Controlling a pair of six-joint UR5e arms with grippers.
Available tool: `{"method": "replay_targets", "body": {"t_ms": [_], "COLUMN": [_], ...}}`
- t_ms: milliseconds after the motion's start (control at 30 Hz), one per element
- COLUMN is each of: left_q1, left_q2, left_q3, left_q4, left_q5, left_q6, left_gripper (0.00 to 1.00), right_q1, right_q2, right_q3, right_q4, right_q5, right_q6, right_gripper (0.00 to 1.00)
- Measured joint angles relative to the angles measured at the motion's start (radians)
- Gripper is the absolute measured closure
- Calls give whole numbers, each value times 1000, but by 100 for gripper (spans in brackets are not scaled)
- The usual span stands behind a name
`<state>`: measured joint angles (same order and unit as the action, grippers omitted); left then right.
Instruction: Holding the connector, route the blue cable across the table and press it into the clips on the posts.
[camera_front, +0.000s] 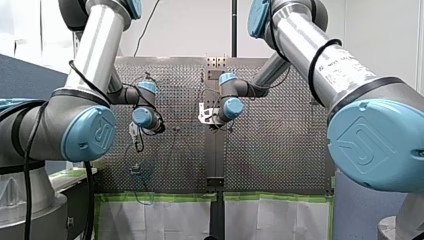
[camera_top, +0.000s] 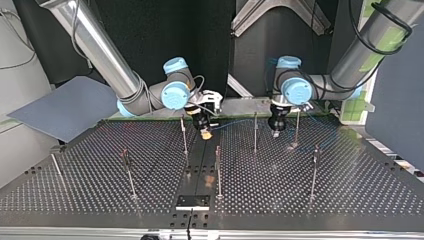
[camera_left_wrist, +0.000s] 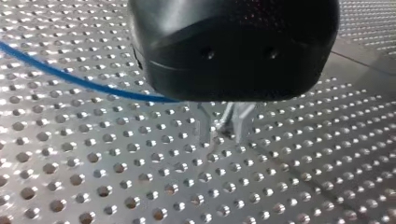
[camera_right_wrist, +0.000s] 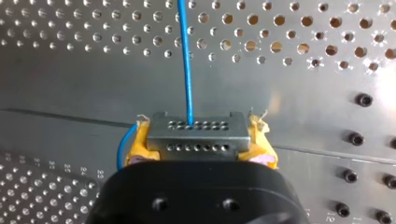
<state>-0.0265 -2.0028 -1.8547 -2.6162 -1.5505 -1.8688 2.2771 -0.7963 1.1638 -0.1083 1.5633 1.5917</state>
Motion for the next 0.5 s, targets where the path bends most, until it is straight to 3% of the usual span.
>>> {"method": "replay_targets", "body": {"t_ms": [33, 67, 233, 500], "left_q1": [-2, -4, -20, -54], "left_q2": [0, 0, 6, 57], "left_q3": [0, 0, 0, -15], "left_q4": [-12, -21, -75, -154], "left_q5": [-1, -2, -32, -67], "left_q6": [10, 18, 61, 88], "left_gripper": [12, 0, 0, 0], "right_q1": [1, 2, 6, 11], "right_q2": [0, 0, 0, 0], "right_q3": [0, 0, 0, 0], "right_q4": [0, 1, 4, 7], "right_q5": [0, 0, 0, 0], "right_q6": [0, 0, 2, 3], "right_gripper": [100, 100, 100, 100]}}
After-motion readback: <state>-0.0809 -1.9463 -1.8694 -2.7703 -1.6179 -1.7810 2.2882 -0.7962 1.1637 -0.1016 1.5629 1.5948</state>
